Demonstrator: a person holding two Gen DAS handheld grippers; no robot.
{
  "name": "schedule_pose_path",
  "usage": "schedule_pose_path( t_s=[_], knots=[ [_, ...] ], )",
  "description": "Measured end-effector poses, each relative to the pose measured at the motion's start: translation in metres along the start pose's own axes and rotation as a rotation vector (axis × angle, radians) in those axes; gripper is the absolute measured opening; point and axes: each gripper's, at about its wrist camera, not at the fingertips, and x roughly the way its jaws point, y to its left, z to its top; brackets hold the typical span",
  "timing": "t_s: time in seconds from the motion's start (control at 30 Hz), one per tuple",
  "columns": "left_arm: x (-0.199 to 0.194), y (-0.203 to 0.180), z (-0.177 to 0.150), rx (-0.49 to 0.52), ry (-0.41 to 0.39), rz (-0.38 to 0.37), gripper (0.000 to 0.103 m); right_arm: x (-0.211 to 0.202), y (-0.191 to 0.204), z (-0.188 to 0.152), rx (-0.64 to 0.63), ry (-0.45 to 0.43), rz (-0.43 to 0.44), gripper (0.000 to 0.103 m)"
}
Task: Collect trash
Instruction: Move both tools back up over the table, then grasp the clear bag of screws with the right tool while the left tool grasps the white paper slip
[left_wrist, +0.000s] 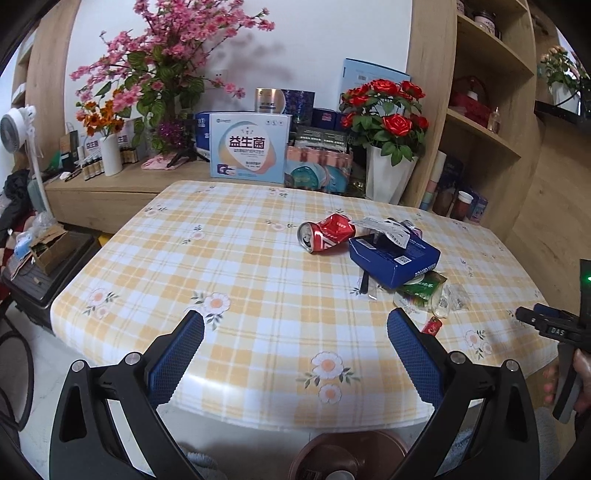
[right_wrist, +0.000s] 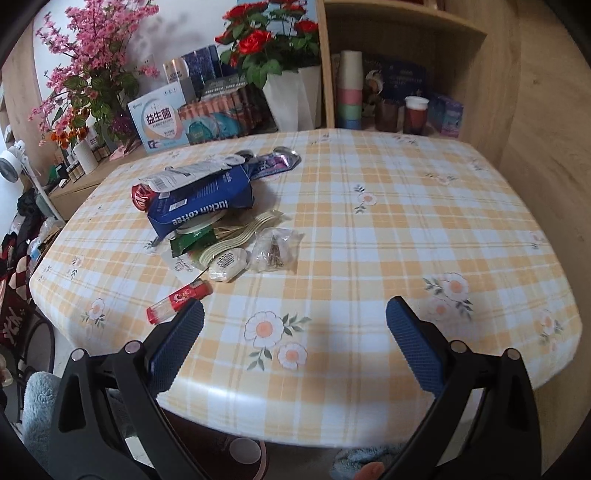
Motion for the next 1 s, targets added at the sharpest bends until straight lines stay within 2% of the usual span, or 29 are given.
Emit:
schedule_pose_path(
  t_s=[0.17,0.43,0.47,0.5,0.53,0.77,0.83,0.9,0.97,1.0],
  knots=[
    [0.035,-0.013,0.011,0.01,0.029,-0.001,0.097,0.046,0.009,0.017,-0.087,0.019,-0.083,0.097],
    [0.083,-0.035,0.027,0.023,0.072,-0.056,0.097,0.1,0.012,0.036,-0.062,0.039,-0.053,0.095],
    [0.086,-0.039,0.027,0.031,0.074,-0.057,0.097,0.105,0.011,0.036,-0.053,0.049,-0.043,0.09],
    [0.09,-0.042,0.027,0.041,0.078,-0.059,0.097,0.111,0.011,0.036,-0.043,0.061,-0.032,0.081],
    [0.095,-0.046,0.026,0.049,0.084,-0.064,0.097,0.115,0.01,0.036,-0.035,0.072,-0.028,0.078],
    [0.116,-0.077,0.007,0.121,0.135,-0.129,0.097,0.129,0.01,0.037,-0.03,0.092,0.006,0.073],
    [0.122,-0.089,0.0,0.158,0.154,-0.156,0.09,0.131,0.012,0.038,-0.044,0.096,0.022,0.069],
    [0.126,-0.099,-0.005,0.191,0.169,-0.165,0.087,0.132,0.014,0.037,-0.059,0.099,0.04,0.061],
    [0.128,-0.105,-0.007,0.191,0.18,-0.18,0.086,0.131,0.015,0.036,-0.061,0.1,0.066,0.041],
    [0.129,-0.105,-0.007,0.181,0.184,-0.191,0.085,0.13,0.015,0.036,-0.06,0.102,0.077,0.037]
  ],
)
